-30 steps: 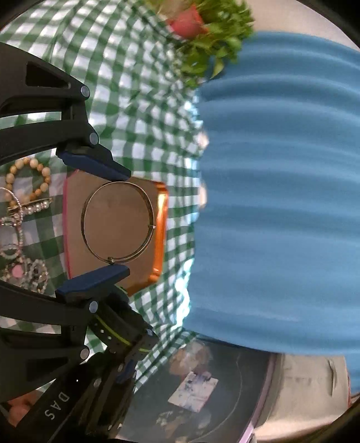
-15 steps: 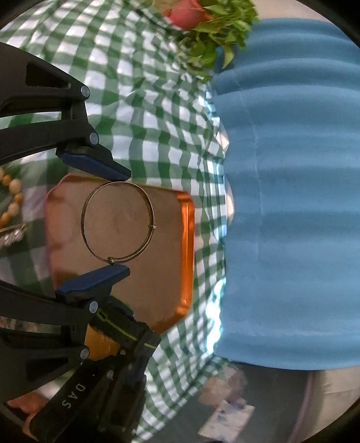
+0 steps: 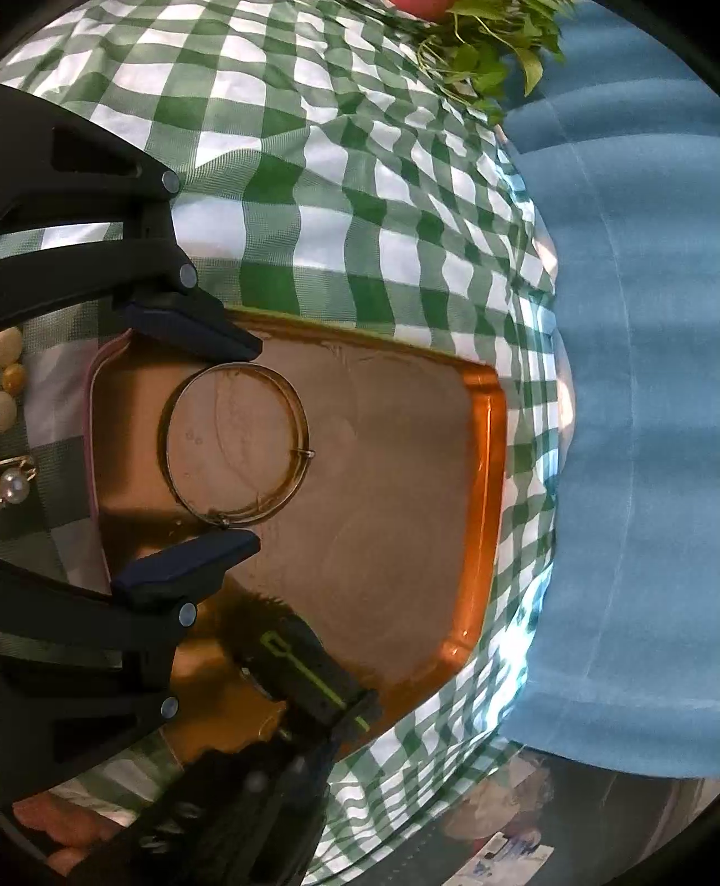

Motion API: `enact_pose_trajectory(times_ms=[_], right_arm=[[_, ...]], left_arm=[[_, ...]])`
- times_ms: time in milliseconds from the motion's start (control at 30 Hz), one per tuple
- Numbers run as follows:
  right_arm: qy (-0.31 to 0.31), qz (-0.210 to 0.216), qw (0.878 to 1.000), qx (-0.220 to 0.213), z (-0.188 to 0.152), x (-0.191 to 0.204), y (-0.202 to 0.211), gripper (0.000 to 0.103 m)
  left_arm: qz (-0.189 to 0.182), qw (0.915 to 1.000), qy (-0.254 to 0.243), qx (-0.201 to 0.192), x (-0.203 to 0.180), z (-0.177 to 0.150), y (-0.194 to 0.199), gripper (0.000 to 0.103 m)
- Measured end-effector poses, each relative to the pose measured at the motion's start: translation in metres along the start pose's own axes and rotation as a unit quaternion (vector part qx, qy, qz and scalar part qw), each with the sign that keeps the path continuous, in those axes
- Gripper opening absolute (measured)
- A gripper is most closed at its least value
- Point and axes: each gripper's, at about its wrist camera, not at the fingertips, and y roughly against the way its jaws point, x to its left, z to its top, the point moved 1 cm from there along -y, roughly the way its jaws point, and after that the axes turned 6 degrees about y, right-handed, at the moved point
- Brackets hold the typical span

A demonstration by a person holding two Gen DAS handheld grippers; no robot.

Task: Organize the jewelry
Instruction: 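Lower the bangle into the orange tray with the left tool while the right tool places the watch, then withdraw both open tools back from the tray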

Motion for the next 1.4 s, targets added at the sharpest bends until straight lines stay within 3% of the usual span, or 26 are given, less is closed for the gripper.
enact_pose_trajectory(times_ms=[33, 67, 100, 167, 300, 433, 533, 700, 900, 1067, 1200, 1300, 1400], right_arm=[[0.003, 0.006, 1.0, -0.002, -0.001, 0.002, 0.001, 0.038], [0.004, 0.013, 1.0, -0.006, -0.002, 0.003, 0.003, 0.061], [0.007, 0.014, 1.0, -0.013, -0.004, 0.004, 0.007, 0.068], [0.012, 0.019, 1.0, -0.02, -0.004, 0.005, 0.013, 0.068], [0.012, 0.035, 0.999, -0.034, -0.006, 0.003, 0.028, 0.083], [0.032, 0.015, 0.999, -0.041, -0.013, 0.006, 0.039, 0.086], [0.054, -0.007, 0.997, -0.051, -0.02, 0.008, 0.047, 0.089], [0.003, 0.015, 0.998, -0.053, -0.042, -0.001, 0.068, 0.094], [-0.016, 0.029, 0.996, -0.088, -0.07, 0.005, 0.118, 0.094], [-0.036, 0.011, 0.984, -0.172, -0.101, 0.011, 0.189, 0.094], [-0.032, -0.002, 0.985, -0.167, -0.116, 0.016, 0.236, 0.094], [-0.033, 0.007, 0.983, -0.179, -0.125, 0.019, 0.266, 0.103], [-0.021, 0.024, 0.978, -0.205, -0.135, 0.025, 0.299, 0.103]], left_arm=[[0.004, 1.0, -0.003, -0.003, -0.002, -0.001, 0.001, 0.065], [0.008, 0.9999, -0.011, -0.005, -0.004, -0.001, 0.003, 0.068], [0.01, 0.9997, -0.02, -0.012, -0.007, -0.001, 0.006, 0.07], [0.009, 0.9989, -0.038, -0.028, -0.011, -0.003, 0.014, 0.085], [0.001, 0.9976, -0.056, -0.041, -0.017, -0.006, 0.025, 0.095], [-0.012, 0.9977, -0.061, -0.027, -0.022, -0.018, 0.026, 0.096], [-0.016, 0.9976, -0.056, -0.038, -0.024, -0.028, 0.035, 0.096], [-0.035, 0.9986, -0.02, -0.034, -0.027, -0.051, 0.062, 0.096], [-0.027, 0.9966, -0.035, -0.069, -0.044, -0.083, 0.13, 0.096], [-0.04, 0.9937, -0.046, -0.094, -0.05, -0.111, 0.197, 0.096], [-0.048, 0.9907, -0.052, -0.117, -0.055, -0.132, 0.246, 0.096], [-0.054, 0.9893, -0.052, -0.125, -0.058, -0.145, 0.276, 0.096], [-0.056, 0.9886, -0.053, -0.129, -0.06, -0.153, 0.301, 0.096]])
